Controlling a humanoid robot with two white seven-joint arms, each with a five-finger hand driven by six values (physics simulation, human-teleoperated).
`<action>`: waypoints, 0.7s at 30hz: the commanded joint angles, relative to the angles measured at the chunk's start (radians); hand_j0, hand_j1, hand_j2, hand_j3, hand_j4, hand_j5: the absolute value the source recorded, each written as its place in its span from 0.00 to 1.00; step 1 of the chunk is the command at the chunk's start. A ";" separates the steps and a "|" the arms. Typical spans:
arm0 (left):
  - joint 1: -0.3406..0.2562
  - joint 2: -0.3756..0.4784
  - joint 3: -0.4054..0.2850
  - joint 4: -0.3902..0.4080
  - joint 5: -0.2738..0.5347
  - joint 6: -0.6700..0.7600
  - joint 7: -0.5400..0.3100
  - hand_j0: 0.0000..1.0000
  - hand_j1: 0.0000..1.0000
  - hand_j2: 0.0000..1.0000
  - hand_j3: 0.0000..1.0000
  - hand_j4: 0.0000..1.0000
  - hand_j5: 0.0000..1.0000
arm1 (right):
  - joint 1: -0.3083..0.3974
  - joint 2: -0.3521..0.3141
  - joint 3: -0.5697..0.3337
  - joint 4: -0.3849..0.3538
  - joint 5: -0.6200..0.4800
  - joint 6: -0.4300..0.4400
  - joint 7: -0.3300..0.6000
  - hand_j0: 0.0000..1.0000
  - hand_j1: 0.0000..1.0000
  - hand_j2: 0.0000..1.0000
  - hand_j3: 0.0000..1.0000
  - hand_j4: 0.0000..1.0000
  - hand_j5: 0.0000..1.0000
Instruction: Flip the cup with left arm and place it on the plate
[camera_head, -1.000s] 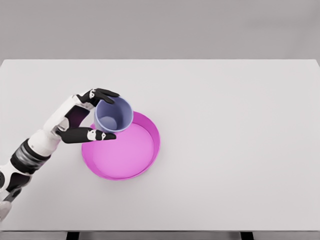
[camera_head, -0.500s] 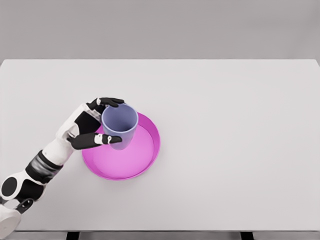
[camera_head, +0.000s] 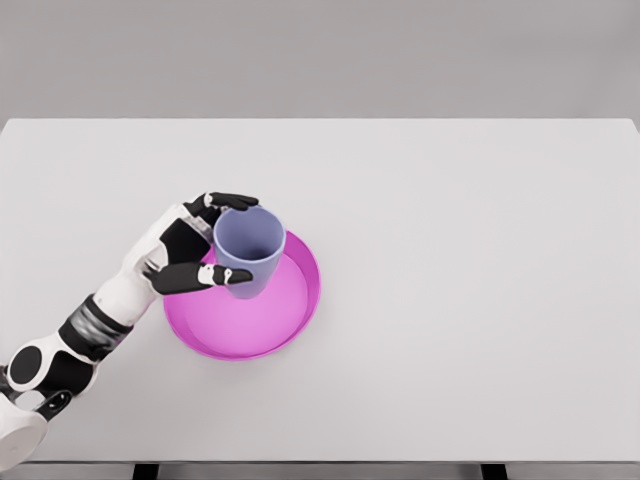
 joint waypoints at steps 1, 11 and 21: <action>-0.003 0.001 -0.009 0.007 0.000 0.006 0.000 0.59 0.59 0.59 0.59 0.59 0.59 | 0.000 0.000 0.000 0.002 0.000 0.000 0.000 1.00 1.00 1.00 1.00 1.00 1.00; -0.012 -0.005 -0.011 0.024 0.008 -0.125 0.021 0.58 0.58 0.58 0.58 0.58 0.58 | 0.000 0.000 0.000 0.000 0.000 0.000 0.000 1.00 1.00 1.00 1.00 1.00 1.00; -0.025 -0.015 -0.087 0.127 -0.003 -0.124 0.103 0.59 0.59 0.59 0.59 0.59 0.59 | 0.000 0.000 -0.001 0.000 0.000 0.000 0.000 1.00 1.00 1.00 1.00 1.00 1.00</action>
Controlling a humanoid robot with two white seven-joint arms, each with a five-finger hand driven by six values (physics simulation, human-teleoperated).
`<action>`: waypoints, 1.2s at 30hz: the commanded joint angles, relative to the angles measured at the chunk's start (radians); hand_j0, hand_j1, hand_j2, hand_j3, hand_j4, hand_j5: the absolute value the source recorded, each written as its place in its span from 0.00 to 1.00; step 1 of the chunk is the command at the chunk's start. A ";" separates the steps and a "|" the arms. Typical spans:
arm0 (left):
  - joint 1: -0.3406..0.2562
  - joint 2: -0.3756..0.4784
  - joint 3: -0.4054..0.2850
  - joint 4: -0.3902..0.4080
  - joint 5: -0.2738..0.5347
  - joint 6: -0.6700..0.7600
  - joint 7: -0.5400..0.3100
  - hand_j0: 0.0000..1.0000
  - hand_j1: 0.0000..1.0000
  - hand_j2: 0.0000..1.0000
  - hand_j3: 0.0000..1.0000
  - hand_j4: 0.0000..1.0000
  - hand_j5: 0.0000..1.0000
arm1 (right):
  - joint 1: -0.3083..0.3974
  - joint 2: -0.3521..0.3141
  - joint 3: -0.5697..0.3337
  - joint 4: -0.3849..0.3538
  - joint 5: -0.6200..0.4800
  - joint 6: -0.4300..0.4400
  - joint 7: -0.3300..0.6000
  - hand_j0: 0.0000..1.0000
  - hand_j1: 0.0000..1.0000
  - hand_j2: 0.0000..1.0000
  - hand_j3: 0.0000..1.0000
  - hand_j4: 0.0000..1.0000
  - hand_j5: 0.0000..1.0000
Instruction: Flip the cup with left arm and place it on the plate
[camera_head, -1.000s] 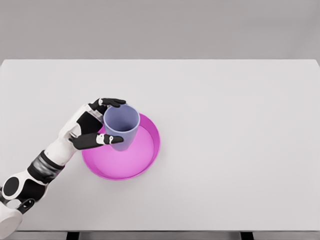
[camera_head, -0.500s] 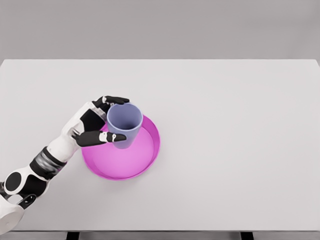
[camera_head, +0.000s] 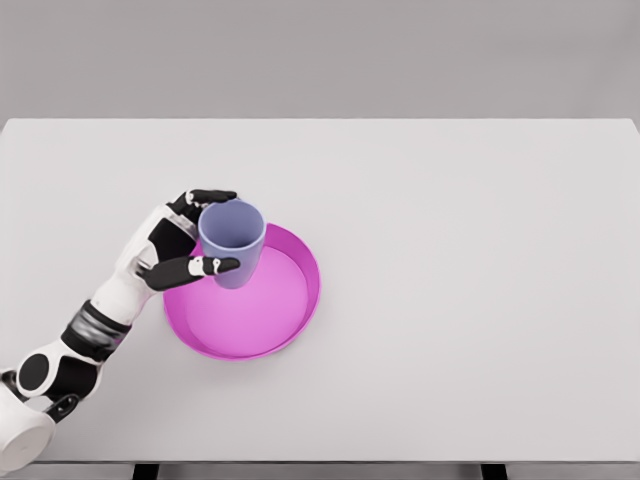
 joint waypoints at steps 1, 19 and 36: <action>0.000 -0.001 -0.013 0.009 -0.011 -0.002 0.007 0.59 0.59 0.59 0.59 0.59 0.59 | 0.000 0.000 0.000 0.000 0.000 0.000 0.000 1.00 1.00 1.00 1.00 1.00 1.00; 0.009 0.004 -0.013 -0.017 -0.022 -0.002 0.009 1.00 1.00 1.00 1.00 1.00 1.00 | 0.000 0.000 0.000 0.000 0.000 0.000 0.000 1.00 1.00 1.00 1.00 1.00 1.00; 0.011 0.371 0.240 -0.096 -0.295 -0.002 0.015 1.00 1.00 1.00 1.00 1.00 1.00 | 0.000 0.000 -0.001 0.000 0.000 0.000 0.000 1.00 1.00 1.00 1.00 1.00 1.00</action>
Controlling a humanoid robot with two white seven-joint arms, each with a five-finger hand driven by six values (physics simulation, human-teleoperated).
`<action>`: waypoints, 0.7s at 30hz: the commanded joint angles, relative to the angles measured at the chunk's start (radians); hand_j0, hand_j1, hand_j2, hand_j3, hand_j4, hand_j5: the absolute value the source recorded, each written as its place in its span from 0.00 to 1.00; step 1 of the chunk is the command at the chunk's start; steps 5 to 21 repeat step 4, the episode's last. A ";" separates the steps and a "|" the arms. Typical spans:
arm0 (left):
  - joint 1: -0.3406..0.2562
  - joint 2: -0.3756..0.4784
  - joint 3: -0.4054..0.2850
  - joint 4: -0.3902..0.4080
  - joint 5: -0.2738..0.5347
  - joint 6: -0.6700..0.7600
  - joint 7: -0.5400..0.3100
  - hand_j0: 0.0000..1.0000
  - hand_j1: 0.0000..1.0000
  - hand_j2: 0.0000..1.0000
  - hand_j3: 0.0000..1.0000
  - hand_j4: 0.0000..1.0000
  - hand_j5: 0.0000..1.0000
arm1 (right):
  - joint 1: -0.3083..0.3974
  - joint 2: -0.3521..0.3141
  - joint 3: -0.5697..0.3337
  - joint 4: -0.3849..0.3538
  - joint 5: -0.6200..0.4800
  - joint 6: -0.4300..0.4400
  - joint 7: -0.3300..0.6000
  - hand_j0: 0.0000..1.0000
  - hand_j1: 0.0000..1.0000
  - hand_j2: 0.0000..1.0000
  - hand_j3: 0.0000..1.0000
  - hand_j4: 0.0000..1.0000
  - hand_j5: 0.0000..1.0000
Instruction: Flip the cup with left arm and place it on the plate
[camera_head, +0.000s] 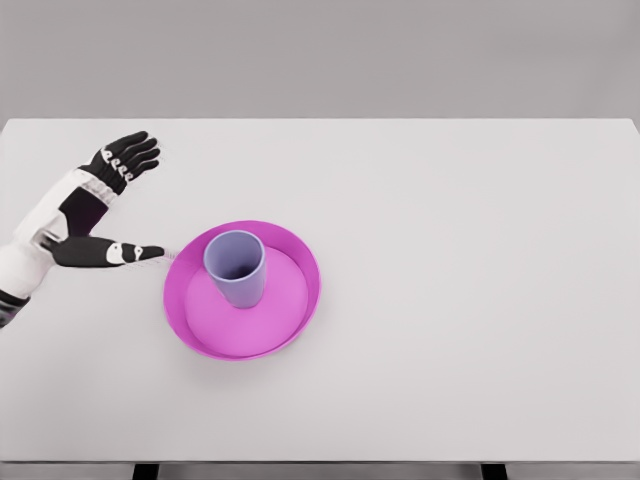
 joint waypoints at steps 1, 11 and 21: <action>0.000 0.067 0.123 0.016 -0.270 -0.001 -0.001 1.00 1.00 1.00 1.00 1.00 1.00 | 0.000 0.000 0.001 0.000 0.000 0.000 0.000 1.00 1.00 1.00 1.00 1.00 1.00; 0.003 0.127 0.140 0.033 -0.349 -0.001 -0.008 1.00 1.00 1.00 1.00 1.00 1.00 | 0.000 0.000 -0.001 0.000 0.000 0.000 0.000 1.00 1.00 1.00 1.00 1.00 1.00; 0.003 0.127 0.140 0.033 -0.349 -0.001 -0.008 1.00 1.00 1.00 1.00 1.00 1.00 | 0.000 0.000 -0.001 0.000 0.000 0.000 0.000 1.00 1.00 1.00 1.00 1.00 1.00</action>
